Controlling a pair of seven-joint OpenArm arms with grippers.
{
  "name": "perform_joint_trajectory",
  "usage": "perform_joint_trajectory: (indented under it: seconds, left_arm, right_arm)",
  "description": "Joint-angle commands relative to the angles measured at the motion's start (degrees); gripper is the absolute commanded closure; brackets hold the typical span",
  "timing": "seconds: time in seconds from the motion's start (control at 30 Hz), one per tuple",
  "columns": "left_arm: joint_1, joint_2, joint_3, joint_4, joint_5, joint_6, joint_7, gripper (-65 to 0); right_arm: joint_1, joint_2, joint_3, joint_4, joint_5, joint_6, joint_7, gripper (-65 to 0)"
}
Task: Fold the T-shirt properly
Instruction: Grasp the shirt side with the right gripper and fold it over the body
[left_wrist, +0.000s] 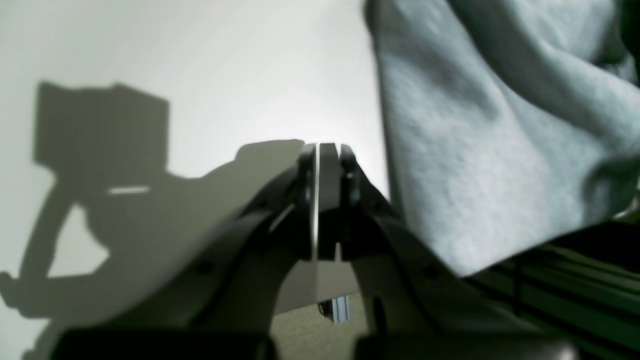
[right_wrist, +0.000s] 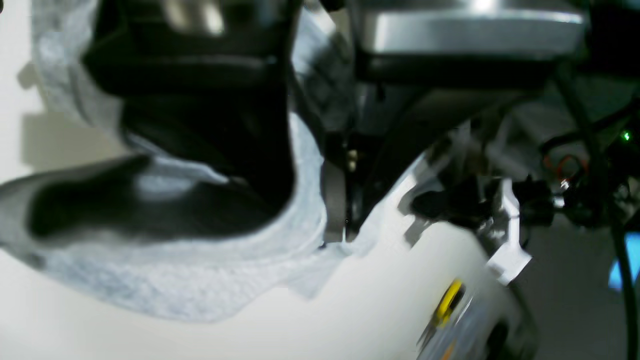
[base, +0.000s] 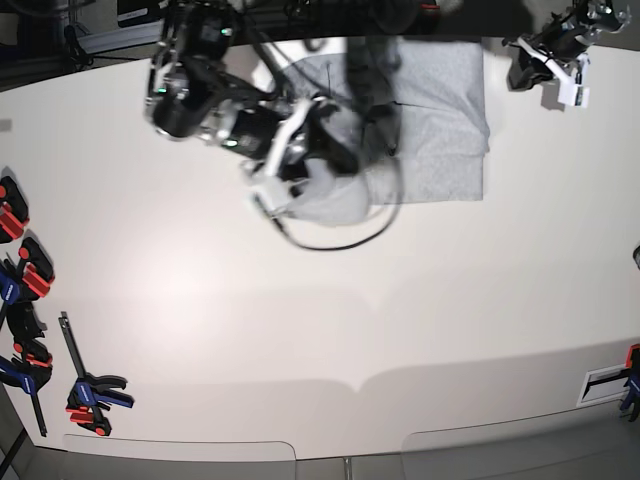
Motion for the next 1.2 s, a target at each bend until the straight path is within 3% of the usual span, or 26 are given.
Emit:
perform_joint_trajectory:
  seconds: [0.0,0.07,0.27,0.57,0.7,0.87,0.93,1.0,1.17]
  left_arm:
    - [0.31,-0.81,0.26,0.83,-0.83,-0.22,-0.83,0.0]
    - [0.31,-0.66,0.92,0.83,-0.85,-0.22,-0.81,0.0]
    - [0.31,-0.15,0.87,0.83,-0.85,-0.22,-0.61,0.0]
    - [0.33,0.00,0.90,0.83,-0.87,-0.22,-0.42,0.0]
    - [0.33,0.00,0.90,0.83,-0.90,-0.22,-0.42,0.0]
    - [0.33,0.00,0.90,0.83,-0.87,-0.24,-0.42,0.0]
    - [0.31,0.00,0.90,0.83,-0.87,-0.22,-0.44,0.0]
    - [0.31,0.00,0.90,0.83,-0.87,-0.22,-0.44,0.0]
    - [0.31,0.00,0.90,0.83,-0.87,-0.22,-0.44,0.0]
  right_arm:
    - [0.63,-0.22,-2.43,1.14,-0.39,0.32,2.58,0.0]
    - [0.63,-0.22,-7.74,1.09,-5.60,-0.35,5.05,0.0]
    - [0.63,-0.22,-20.94,0.74,-23.15,-7.13,12.48,0.0]
    - [0.66,-0.22,-29.18,-3.02,-34.60,-11.91,24.85,0.0]
    - [0.70,-0.22,-29.51,-9.07,-34.93,-11.87,30.82,0.0]
    - [2.51,-0.22,-29.51,-14.40,-32.96,-11.82,31.01,0.0]
    - [3.39,-0.22,-29.51,-15.04,-31.06,-11.69,30.93,-13.5]
    - [4.20,-0.22,-29.51,-15.04,-29.42,-11.19,30.88,-22.2]
    - [6.69,-0.22,-29.51,-15.04,-23.15,-8.33,30.62,-23.0]
